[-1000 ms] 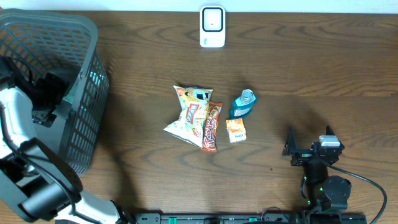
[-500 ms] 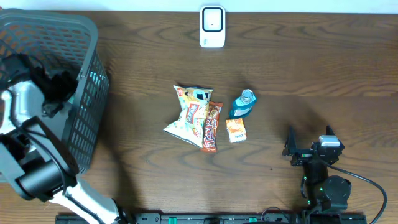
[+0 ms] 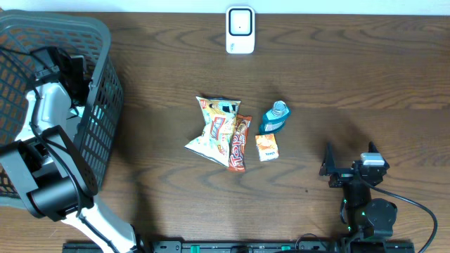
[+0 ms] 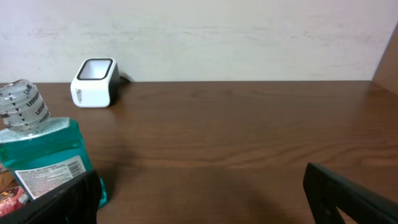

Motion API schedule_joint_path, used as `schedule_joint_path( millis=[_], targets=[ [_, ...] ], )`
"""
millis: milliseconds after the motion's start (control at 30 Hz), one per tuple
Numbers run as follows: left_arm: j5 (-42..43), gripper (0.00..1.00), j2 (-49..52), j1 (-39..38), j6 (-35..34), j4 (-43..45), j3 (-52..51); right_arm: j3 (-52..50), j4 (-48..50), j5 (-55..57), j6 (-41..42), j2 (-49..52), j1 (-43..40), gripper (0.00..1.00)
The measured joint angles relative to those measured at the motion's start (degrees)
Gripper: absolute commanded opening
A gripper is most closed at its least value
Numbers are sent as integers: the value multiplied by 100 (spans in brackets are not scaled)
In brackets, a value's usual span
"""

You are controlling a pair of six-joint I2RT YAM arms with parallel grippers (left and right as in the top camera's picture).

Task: Scan the item barcode
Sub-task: 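Return the left gripper into the basket and grasp the green wipes pack, then carry the green wipes pack out and set it right of the tissue pack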

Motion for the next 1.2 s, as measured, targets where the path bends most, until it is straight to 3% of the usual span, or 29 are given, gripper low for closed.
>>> schedule_joint_path(
  millis=[200, 467, 600, 700, 767, 1000, 1200],
  targets=[
    [-20, 98, 216, 4, 691, 39, 4, 0, 0, 0, 0, 0, 0, 99],
    [208, 96, 463, 15, 916, 57, 210, 0, 0, 0, 2, 0, 0, 99],
    [468, 65, 601, 35, 883, 26, 304, 0, 0, 0, 0, 0, 0, 99],
    [702, 26, 680, 35, 796, 28, 337, 0, 0, 2, 0, 0, 0, 99],
    [802, 8, 704, 9, 743, 39, 354, 0, 0, 0, 2, 0, 0, 99],
    [566, 7, 678, -39, 420, 83, 374, 0, 0, 2, 0, 0, 0, 99],
    [-461, 7, 494, -101, -72, 13, 284, 0, 0, 2, 2, 0, 0, 99]
  ],
)
